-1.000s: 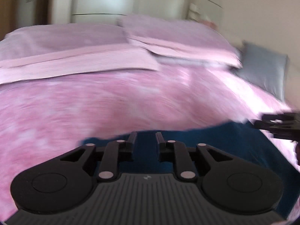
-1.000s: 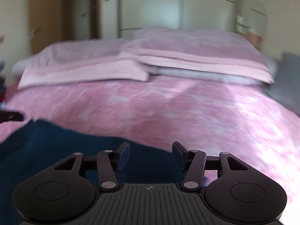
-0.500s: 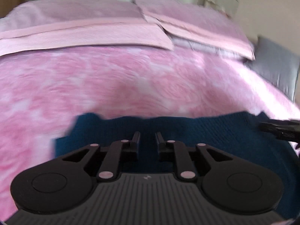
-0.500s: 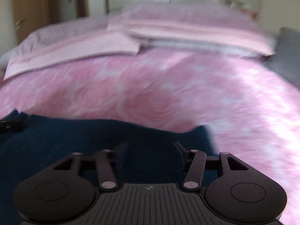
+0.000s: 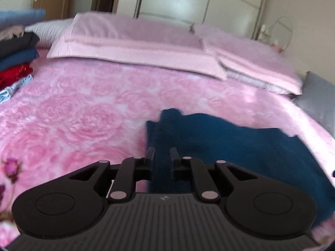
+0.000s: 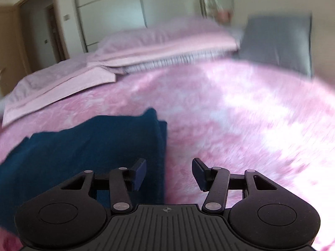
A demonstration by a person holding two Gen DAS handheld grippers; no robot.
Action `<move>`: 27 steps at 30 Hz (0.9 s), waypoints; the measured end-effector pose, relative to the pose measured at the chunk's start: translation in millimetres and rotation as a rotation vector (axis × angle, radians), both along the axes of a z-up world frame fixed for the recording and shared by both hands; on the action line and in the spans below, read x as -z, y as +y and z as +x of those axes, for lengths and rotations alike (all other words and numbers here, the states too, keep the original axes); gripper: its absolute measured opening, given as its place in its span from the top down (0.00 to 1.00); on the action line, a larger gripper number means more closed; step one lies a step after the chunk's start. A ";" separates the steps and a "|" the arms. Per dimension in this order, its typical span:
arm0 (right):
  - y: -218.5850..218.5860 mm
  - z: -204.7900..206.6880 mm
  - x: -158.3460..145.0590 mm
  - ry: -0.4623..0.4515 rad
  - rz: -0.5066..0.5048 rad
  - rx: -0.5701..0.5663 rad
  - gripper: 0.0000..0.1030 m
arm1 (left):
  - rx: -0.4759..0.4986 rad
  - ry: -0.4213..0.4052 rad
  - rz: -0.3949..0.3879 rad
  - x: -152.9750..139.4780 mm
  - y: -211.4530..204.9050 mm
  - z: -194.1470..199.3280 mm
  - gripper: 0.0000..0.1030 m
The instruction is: Fold clothes
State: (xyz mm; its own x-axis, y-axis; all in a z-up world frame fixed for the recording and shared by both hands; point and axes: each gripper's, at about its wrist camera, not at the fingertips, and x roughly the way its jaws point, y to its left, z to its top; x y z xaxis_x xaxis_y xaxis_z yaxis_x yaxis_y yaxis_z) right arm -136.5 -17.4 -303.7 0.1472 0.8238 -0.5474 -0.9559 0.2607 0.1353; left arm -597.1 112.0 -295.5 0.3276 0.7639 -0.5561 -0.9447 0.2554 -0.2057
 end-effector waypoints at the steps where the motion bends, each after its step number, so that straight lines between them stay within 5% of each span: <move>1: -10.1 -13.2 -2.7 -0.021 0.003 -0.027 0.48 | 0.017 0.002 -0.001 -1.6 -12.1 3.0 0.91; 5: -31.2 -64.1 5.3 -0.131 -0.040 -0.121 0.48 | 0.075 0.057 -0.028 7.9 -51.1 18.4 0.88; 9: -41.9 -79.4 36.6 -0.184 -0.114 -0.124 0.48 | 0.001 0.130 -0.089 42.6 -58.4 11.8 0.92; 16: -67.3 -65.7 27.4 -0.071 -0.112 -0.024 0.52 | -0.107 0.102 -0.156 26.3 -89.7 1.6 0.92; 17: -74.0 -70.9 22.6 -0.055 -0.114 -0.014 0.52 | -0.110 0.105 -0.164 24.5 -96.7 2.4 0.86; 27: -126.6 -123.2 2.8 -0.001 -0.184 -0.020 0.51 | -0.012 0.165 -0.183 13.6 -159.8 40.6 0.70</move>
State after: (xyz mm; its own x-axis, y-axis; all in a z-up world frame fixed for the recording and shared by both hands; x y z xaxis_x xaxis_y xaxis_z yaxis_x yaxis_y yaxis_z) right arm -259.8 -144.0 -306.5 0.1323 0.7123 -0.6893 -0.9613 0.2617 0.0859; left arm -556.5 -47.8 -309.1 0.2122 0.6486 -0.7309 -0.9721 0.2165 -0.0901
